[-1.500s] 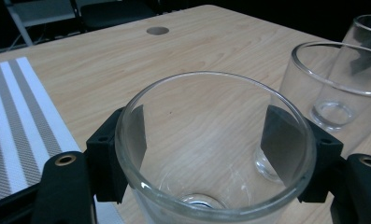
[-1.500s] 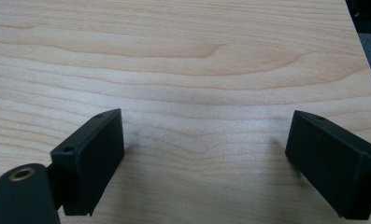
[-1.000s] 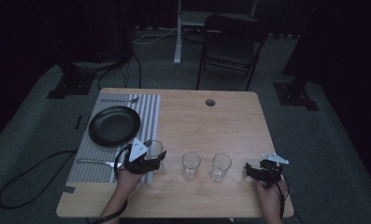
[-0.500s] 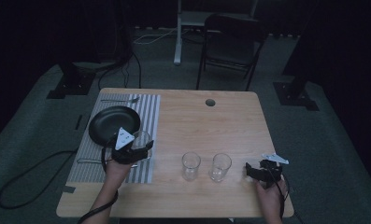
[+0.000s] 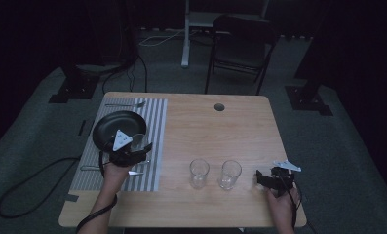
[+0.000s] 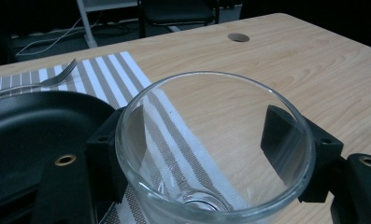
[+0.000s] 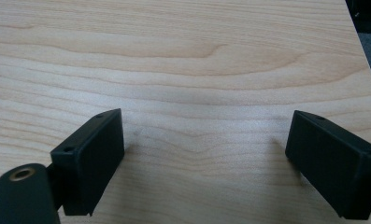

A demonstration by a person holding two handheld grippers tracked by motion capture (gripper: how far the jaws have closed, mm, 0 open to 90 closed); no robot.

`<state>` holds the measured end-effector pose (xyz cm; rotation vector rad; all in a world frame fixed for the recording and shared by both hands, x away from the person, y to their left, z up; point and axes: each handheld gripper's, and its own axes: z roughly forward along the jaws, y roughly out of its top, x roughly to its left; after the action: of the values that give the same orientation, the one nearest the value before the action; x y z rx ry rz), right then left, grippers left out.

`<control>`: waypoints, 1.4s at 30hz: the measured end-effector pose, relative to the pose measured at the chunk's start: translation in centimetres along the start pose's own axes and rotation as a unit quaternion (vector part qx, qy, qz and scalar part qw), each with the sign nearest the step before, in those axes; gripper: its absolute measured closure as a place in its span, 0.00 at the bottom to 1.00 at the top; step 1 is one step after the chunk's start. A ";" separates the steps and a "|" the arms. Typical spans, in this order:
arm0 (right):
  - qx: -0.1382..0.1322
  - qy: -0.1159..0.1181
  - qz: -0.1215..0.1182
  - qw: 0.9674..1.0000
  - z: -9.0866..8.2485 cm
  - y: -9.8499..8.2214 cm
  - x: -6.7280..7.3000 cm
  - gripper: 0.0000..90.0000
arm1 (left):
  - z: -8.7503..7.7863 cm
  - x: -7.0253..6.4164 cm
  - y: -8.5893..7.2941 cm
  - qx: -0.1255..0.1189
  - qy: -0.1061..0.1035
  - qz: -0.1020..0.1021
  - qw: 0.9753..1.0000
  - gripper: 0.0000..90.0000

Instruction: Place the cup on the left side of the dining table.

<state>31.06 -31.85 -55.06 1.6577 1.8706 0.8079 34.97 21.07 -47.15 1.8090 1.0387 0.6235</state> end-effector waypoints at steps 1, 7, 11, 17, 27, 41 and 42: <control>0.000 0.000 0.000 1.000 0.0 0.0 0.0 0.12 | 0.2 0.2 -0.3 0.004 0.005 0.002 1.000 0.32; 0.000 0.000 0.000 1.000 0.0 0.0 0.0 0.12 | 1.0 0.9 -0.7 0.013 0.008 -0.006 1.000 0.32; 0.000 0.000 0.000 1.000 0.0 0.0 0.0 0.12 | 1.2 1.3 -0.9 0.012 0.007 -0.010 1.000 0.32; 0.000 0.000 0.000 1.000 0.0 0.0 0.0 0.12 | 1.8 1.8 -1.9 0.020 0.009 -0.022 1.000 0.32; 0.000 0.000 0.000 1.000 0.0 0.0 0.0 0.12 | 1.9 1.3 -1.3 0.046 0.009 -0.019 0.999 0.25; 0.000 0.000 0.000 1.000 0.0 0.0 0.0 0.12 | 1.5 0.8 -2.0 0.064 0.017 0.006 0.998 0.00; 0.000 0.000 0.000 1.000 0.0 0.0 0.0 0.12 | 1.5 0.7 -2.1 0.064 0.025 0.017 0.997 0.00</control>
<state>31.06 -31.85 -55.06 1.6582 1.8703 0.8080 35.64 21.41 -49.67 1.9355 1.1043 0.6381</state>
